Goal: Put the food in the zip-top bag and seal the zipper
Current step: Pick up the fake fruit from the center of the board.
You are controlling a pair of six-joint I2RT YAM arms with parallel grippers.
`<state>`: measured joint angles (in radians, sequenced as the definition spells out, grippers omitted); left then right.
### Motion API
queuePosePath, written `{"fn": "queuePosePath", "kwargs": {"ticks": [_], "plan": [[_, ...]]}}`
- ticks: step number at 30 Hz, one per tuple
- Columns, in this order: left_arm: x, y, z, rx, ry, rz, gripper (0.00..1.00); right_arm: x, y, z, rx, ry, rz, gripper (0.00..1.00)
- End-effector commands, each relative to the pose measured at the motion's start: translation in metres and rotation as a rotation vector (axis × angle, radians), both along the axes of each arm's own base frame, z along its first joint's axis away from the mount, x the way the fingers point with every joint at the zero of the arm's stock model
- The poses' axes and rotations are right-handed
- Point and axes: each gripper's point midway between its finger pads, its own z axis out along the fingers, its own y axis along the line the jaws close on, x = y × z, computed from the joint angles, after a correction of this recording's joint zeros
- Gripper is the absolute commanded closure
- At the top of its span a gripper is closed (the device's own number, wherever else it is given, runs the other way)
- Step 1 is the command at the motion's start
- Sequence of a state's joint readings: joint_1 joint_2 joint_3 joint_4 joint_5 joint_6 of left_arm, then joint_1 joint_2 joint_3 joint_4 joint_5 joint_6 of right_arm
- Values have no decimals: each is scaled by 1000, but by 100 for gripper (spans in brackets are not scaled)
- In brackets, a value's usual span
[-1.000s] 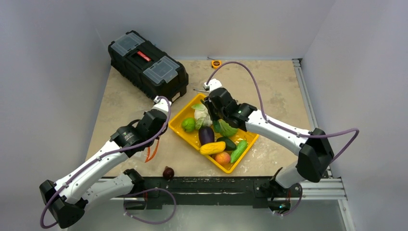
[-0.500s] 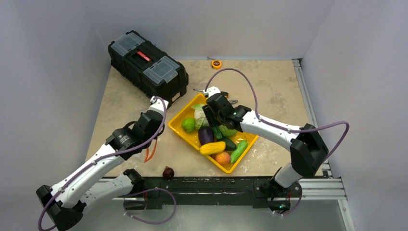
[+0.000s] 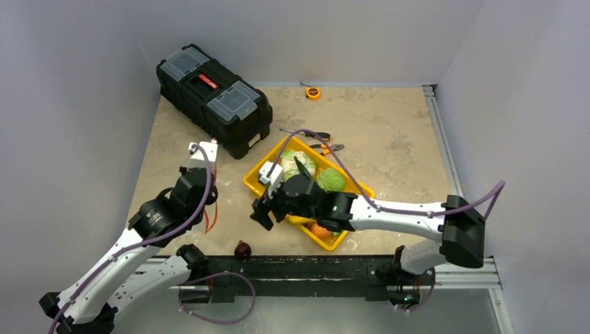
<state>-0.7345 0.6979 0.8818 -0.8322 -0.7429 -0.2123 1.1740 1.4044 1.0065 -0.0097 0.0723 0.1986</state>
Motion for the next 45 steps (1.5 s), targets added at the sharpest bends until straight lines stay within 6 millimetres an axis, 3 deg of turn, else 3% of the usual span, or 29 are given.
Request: {"fn": "queuePosePath", "kwargs": {"ticks": [1,6,11,17,23,26,35,39,45], "plan": [[-1,14,18,-41,-90,78,100,-52,51,-4,122,-36,207,27],[-2,15,19,-53,-106,76,100,-92,74,-49,11,-70,276,25],[-1,14,19,-48,-101,72,100,-117,87,-70,-16,-94,298,23],[-1,12,18,-51,-98,66,100,-107,90,-96,-85,-120,199,24],[-1,11,18,-48,-94,61,100,-91,85,-103,-123,-145,97,33],[0,11,17,-47,-91,59,100,-94,88,-102,-106,-136,114,33],[2,7,14,-38,-77,47,100,-97,96,-125,-156,-124,133,36],[3,5,13,-34,-69,39,100,-94,98,-128,-168,-130,113,42],[3,2,10,-30,-55,26,100,-90,97,-125,-158,-137,92,60]]}}
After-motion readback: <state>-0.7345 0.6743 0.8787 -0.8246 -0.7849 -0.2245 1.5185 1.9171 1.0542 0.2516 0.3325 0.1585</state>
